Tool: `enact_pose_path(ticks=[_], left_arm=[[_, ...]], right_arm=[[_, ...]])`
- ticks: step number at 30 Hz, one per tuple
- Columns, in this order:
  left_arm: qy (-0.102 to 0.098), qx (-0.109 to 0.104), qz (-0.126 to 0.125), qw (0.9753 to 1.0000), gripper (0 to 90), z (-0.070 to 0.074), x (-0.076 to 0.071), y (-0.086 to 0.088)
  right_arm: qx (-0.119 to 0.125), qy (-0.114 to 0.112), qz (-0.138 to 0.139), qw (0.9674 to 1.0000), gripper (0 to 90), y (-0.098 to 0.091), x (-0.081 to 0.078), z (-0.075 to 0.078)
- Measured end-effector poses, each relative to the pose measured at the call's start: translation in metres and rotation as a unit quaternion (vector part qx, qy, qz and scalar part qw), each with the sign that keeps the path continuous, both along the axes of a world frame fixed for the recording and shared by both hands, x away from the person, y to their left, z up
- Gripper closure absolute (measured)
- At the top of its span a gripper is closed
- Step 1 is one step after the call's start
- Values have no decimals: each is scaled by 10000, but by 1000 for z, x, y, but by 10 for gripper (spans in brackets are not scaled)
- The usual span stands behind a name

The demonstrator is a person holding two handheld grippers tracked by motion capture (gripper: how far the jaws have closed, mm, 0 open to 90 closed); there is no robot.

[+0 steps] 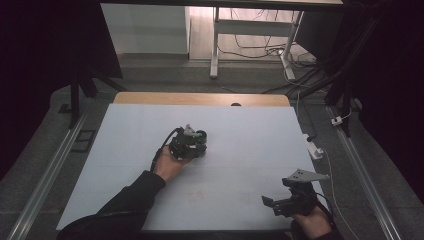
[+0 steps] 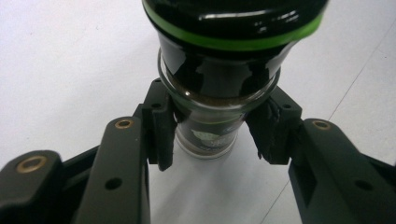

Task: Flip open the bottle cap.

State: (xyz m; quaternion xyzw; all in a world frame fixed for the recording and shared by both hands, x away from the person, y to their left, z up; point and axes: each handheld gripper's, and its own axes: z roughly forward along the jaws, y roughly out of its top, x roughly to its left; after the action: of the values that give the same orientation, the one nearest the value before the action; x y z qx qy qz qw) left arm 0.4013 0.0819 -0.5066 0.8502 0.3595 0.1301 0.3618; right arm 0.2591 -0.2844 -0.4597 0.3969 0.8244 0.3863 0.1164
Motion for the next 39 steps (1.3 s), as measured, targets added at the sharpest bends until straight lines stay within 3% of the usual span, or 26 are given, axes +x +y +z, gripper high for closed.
enact_pose_path(ticks=[10,17,28,39], left_arm=[[-61,-33,-10,10000,542,-2,-1,1],[-66,-21,-42,10000,543,-2,-1,1],[-104,-68,-79,9999,543,-3,0,2],[-153,-103,-138,9997,543,-4,0,3]], right_arm=[[-117,-108,62,9999,0,3,-2,1],[58,-159,196,9997,0,8,-4,5],[61,-366,524,9979,0,22,-1,12],[352,-452,771,9954,0,40,7,18]])
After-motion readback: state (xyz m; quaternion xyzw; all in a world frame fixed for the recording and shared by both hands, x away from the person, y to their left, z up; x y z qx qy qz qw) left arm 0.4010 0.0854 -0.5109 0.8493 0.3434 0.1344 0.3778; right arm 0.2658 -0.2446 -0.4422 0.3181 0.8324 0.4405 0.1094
